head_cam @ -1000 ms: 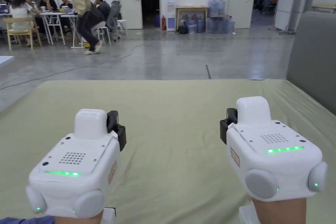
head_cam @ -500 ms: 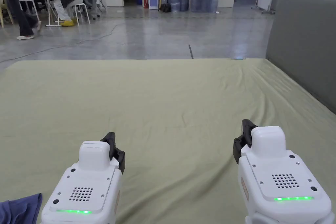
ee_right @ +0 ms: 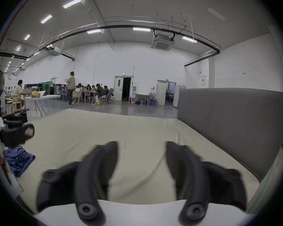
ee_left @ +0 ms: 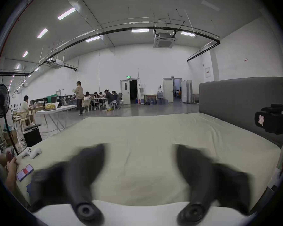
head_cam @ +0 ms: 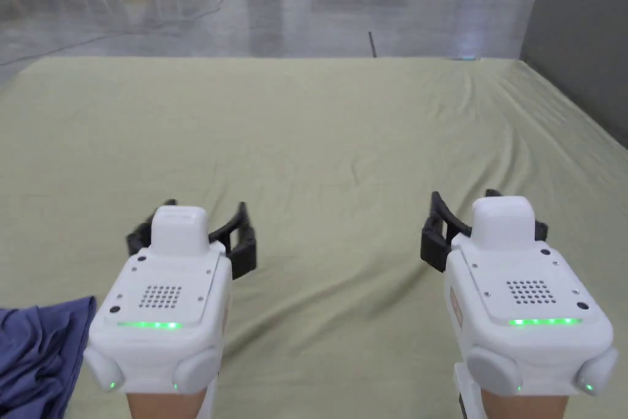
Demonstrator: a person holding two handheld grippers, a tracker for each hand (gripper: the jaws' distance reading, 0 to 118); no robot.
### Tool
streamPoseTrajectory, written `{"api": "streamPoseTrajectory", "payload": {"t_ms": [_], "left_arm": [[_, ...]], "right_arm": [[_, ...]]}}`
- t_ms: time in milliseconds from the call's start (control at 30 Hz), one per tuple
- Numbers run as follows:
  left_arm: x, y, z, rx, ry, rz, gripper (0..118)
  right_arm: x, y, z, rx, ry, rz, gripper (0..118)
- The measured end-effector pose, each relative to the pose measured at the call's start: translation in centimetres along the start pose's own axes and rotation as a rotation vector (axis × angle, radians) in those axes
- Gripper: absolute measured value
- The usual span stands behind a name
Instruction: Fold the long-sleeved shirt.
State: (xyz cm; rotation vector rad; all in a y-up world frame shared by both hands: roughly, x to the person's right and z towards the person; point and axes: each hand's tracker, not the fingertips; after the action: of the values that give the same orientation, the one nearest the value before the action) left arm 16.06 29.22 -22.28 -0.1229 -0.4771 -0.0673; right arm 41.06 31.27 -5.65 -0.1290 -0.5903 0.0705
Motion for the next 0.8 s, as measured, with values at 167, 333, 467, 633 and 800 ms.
{"api": "streamPoseTrajectory", "payload": {"t_ms": [167, 333, 467, 633, 800], "left_arm": [[-0.1, 0.2, 0.2, 0.037, 0.004, 0.012, 118], [-0.6, 0.1, -0.4, 0.073, 0.010, 0.016, 118], [-0.5, -0.6, -0.2, 0.087, 0.004, -0.020, 118], [-0.1, -0.4, -0.2, 0.064, 0.000, -0.036, 118], [-0.1, -0.2, -0.5, 0.014, -0.026, -0.017, 118]], "right_arm": [[0.0, 0.0, -0.2, -0.009, 0.000, -0.006, 106], [0.4, -1.5, -1.6, -0.021, 0.030, -0.036, 118], [0.3, -1.9, -1.2, -0.007, 0.027, 0.013, 118], [0.1, -1.3, -0.9, 0.029, 0.019, 0.007, 118], [0.1, -1.1, -0.7, 0.008, 0.000, 0.028, 118]]}}
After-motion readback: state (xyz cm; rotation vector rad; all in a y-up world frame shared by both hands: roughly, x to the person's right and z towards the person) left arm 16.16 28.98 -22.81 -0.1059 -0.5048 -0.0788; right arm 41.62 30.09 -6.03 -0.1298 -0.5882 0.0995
